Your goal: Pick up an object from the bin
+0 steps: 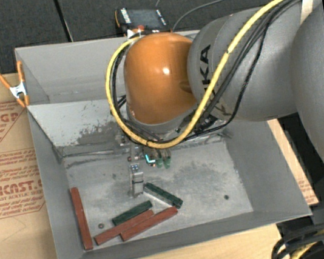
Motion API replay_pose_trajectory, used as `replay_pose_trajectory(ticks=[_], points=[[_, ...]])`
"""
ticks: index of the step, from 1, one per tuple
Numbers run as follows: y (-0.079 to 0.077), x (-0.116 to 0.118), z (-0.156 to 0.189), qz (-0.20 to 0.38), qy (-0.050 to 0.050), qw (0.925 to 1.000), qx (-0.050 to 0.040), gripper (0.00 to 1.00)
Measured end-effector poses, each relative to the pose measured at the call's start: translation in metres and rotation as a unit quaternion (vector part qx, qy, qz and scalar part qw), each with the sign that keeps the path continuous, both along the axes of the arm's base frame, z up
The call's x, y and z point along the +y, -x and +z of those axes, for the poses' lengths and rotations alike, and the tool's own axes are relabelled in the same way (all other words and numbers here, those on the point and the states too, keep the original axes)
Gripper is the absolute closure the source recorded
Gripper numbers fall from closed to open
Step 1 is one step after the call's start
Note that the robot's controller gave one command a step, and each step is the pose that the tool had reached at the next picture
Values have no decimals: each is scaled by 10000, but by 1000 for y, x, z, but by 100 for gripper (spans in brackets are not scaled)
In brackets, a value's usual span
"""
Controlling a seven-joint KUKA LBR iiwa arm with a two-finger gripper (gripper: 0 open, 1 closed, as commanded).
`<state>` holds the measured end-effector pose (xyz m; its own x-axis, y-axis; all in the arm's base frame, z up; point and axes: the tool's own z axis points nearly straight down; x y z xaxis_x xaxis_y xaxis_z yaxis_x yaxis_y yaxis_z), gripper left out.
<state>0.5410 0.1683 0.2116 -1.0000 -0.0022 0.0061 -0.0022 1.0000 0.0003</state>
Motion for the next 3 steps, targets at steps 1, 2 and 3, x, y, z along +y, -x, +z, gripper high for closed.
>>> replay_pose_trajectory(ticks=[1, 2, 3], points=[[39, 17, -143, 2610, -10, 9653, -13, 0], [48, 19, -111, 406, -9, 9992, -36, 0], [57, 5, -112, 994, 1, 9950, -25, 0]])
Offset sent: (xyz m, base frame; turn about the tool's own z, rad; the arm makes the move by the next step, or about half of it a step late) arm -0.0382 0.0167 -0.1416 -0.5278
